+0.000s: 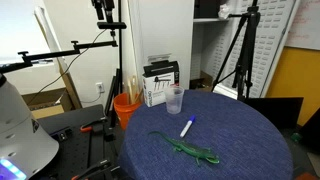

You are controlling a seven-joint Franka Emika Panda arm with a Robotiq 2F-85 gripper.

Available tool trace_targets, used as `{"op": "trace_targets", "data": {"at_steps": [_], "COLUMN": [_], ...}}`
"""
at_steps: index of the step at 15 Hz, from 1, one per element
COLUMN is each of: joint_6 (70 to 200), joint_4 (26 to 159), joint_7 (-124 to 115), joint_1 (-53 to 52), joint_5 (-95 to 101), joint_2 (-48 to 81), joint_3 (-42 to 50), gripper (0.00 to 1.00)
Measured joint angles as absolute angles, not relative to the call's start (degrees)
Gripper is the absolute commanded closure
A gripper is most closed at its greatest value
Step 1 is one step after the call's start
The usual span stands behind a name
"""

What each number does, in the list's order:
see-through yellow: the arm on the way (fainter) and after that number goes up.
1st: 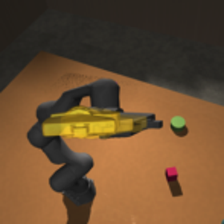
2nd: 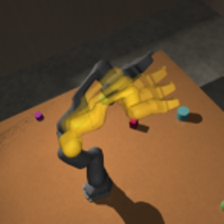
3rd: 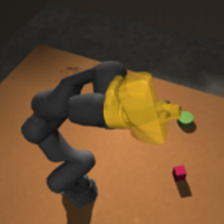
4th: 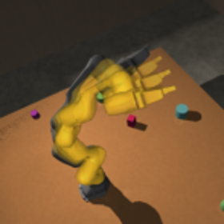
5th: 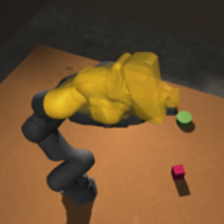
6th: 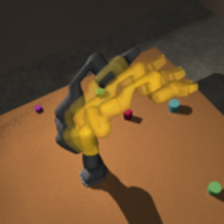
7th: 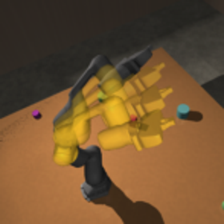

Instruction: Put the marker in the cup

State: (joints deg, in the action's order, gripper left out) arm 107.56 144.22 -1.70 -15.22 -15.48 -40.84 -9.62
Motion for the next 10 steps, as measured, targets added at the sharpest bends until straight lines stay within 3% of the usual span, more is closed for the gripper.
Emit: {"op": "trace_targets", "data": {"at_steps": [10], "joint_6": [107.6], "joint_4": [144.4], "joint_7": [-0.9], "joint_1": [-14.7], "joint_5": [-15.5], "joint_2": [-40.8], "joint_3": [-8.8], "gripper": [0.0]}}
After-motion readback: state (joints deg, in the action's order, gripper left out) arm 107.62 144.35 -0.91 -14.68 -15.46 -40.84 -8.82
